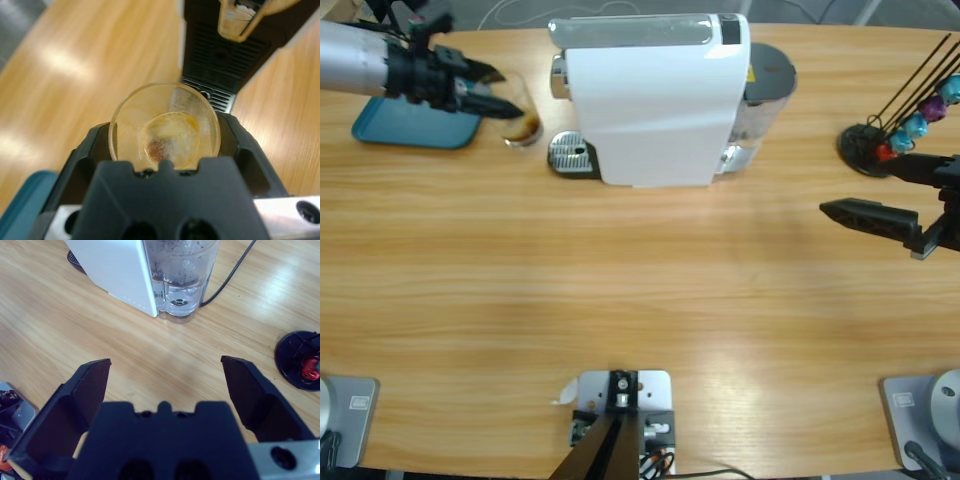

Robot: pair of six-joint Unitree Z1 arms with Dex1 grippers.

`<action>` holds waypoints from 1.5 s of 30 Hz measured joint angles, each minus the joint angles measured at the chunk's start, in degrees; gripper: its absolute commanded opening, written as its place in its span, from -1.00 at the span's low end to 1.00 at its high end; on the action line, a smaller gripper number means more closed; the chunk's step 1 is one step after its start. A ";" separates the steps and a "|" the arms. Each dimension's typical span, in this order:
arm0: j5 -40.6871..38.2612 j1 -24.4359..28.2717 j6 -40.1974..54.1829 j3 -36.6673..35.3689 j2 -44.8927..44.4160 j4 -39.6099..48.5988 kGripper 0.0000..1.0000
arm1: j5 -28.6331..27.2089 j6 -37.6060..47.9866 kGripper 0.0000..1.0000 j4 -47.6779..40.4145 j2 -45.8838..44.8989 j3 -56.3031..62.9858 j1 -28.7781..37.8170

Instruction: Pour coffee

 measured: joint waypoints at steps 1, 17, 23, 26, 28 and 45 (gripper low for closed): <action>0.00 0.91 -0.65 0.04 -0.89 0.00 -1.00 | 0.00 0.00 1.00 0.00 0.02 0.00 0.00; 13.21 14.22 -8.91 2.27 -4.43 -2.90 -1.00 | 0.05 0.00 1.00 -0.13 0.17 0.01 -0.01; 21.50 16.30 -14.57 2.27 -2.04 -4.42 -1.00 | 0.47 0.00 1.00 -0.23 0.33 0.01 -0.01; 24.69 16.74 -17.43 2.27 -1.43 -4.64 -1.00 | 0.51 0.00 1.00 -0.25 0.39 0.01 -0.01; 25.42 16.79 -18.11 2.27 -0.70 -5.16 -1.00 | 0.52 0.00 1.00 -0.25 0.40 0.01 -0.01; 25.62 15.64 -21.84 -1.39 6.02 -6.35 -1.00 | 0.81 0.00 1.00 -0.25 0.59 0.01 -0.01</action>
